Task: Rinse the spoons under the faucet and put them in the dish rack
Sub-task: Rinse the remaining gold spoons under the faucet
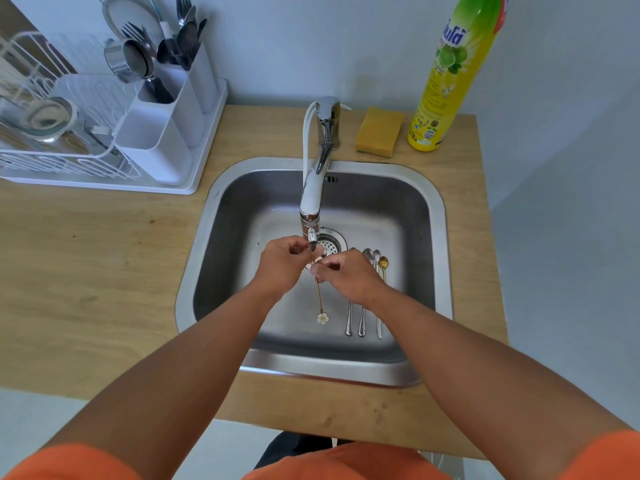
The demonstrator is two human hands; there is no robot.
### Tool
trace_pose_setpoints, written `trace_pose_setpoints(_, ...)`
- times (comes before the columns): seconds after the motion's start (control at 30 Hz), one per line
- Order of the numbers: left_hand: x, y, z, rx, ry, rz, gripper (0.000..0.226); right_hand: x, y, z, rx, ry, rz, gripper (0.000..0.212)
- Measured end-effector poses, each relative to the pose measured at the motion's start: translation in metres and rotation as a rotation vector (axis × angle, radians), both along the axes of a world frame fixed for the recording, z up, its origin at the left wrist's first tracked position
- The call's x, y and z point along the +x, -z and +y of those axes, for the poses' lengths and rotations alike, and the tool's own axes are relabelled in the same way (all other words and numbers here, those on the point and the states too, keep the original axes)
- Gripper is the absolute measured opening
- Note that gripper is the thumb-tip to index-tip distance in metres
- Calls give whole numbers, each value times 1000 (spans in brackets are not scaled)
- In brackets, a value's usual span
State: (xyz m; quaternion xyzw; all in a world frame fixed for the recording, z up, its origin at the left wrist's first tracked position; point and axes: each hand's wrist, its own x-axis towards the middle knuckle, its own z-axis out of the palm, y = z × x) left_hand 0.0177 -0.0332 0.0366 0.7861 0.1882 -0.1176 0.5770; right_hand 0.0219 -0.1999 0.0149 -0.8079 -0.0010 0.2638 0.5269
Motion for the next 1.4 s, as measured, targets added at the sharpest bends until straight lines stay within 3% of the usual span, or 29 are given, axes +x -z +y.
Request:
trace_pose_setpoints(0.23,1,-3,4,24,59,30,11,2,0,-2,-18,21,-3,15)
trace_pose_setpoints(0.47,4,-6,-2,-31,-49,61,7,-1,1,-1,-3,3,-19,22)
trace_pose_setpoints(0.53,6,-5,-1,-28,-55,120,18,-1,1,-2,11,16,-31,18)
trace_pose_setpoints(0.67,6,-3,12,-356,-9,333,26,1,-3,-8,81,-14,-16,16)
trace_pose_setpoints(0.73,5,-3,20,-430,76,383,27,1,-5,-12,86,-66,-16,20)
trace_pose_setpoints(0.87,3,-5,21,-423,177,419,26,1,-6,-17,69,-119,-7,22)
trace_pose_setpoints(1.17,4,-8,6,-410,17,461,43,2,-11,-13,116,-144,-20,15)
trace_pose_setpoints(1.4,-7,-5,17,-488,125,442,34,1,-5,-19,130,-116,-43,21)
